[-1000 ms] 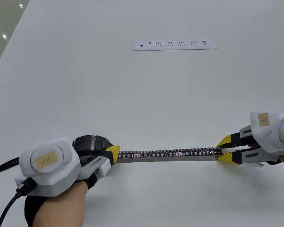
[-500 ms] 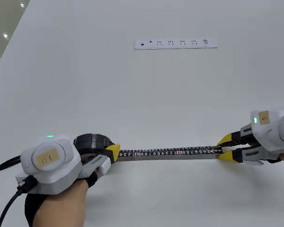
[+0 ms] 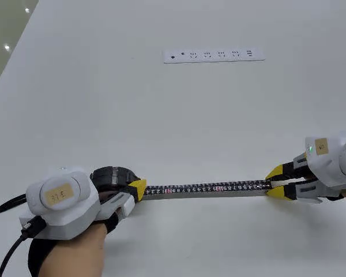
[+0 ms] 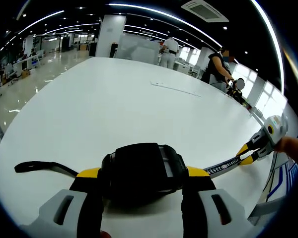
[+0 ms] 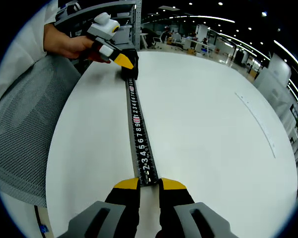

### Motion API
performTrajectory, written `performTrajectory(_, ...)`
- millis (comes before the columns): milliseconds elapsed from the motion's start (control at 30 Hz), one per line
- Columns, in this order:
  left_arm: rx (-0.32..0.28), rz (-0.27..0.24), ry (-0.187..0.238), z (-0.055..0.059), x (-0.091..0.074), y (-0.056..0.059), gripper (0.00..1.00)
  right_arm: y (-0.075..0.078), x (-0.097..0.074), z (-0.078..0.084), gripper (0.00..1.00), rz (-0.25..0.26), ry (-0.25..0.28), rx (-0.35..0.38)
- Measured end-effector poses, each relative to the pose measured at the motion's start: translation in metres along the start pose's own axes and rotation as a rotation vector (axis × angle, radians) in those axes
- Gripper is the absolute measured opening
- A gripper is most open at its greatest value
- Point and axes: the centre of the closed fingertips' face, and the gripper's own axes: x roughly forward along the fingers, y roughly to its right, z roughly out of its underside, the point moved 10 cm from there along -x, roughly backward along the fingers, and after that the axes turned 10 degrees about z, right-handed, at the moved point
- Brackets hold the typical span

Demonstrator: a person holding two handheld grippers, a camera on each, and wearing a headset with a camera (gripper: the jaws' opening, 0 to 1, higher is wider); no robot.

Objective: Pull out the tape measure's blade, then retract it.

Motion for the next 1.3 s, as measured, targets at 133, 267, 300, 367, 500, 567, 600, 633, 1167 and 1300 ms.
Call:
performTrajectory(133, -0.001, 0.000, 0.000, 0.000, 0.000, 0.000, 0.59, 0.000, 0.000, -0.001, 0.11, 0.000, -0.001, 0.002)
performTrajectory(267, -0.005, 0.003, 0.000, 0.000, 0.000, 0.000, 0.59, -0.001, 0.001, -0.003, 0.11, -0.005, 0.005, 0.005)
performTrajectory(300, -0.006, 0.004, -0.001, 0.000, 0.000, 0.000, 0.59, -0.001, 0.002, -0.005, 0.11, -0.005, 0.009, 0.005)
performTrajectory(367, -0.007, 0.004, 0.000, 0.000, 0.000, 0.000, 0.59, -0.001, 0.004, -0.008, 0.11, -0.008, 0.015, 0.003)
performTrajectory(500, -0.009, 0.008, -0.001, 0.000, 0.000, 0.000, 0.59, -0.002, 0.008, -0.015, 0.11, -0.015, 0.028, 0.000)
performTrajectory(567, -0.012, 0.009, -0.002, 0.000, 0.000, 0.000, 0.59, -0.002, 0.010, -0.019, 0.11, -0.017, 0.035, 0.000)
performTrajectory(600, -0.013, 0.010, -0.002, 0.000, 0.000, -0.001, 0.59, -0.002, 0.011, -0.020, 0.11, -0.019, 0.038, 0.001)
performTrajectory(633, -0.014, 0.009, -0.001, 0.000, 0.000, -0.001, 0.59, -0.003, 0.013, -0.023, 0.11, -0.022, 0.044, 0.005)
performTrajectory(1167, -0.025, 0.017, 0.000, 0.000, 0.001, -0.001, 0.59, -0.006, 0.032, -0.047, 0.11, -0.049, 0.090, 0.004)
performTrajectory(1300, -0.026, 0.018, 0.000, 0.000, 0.001, -0.002, 0.59, -0.006, 0.035, -0.049, 0.11, -0.056, 0.097, 0.003)
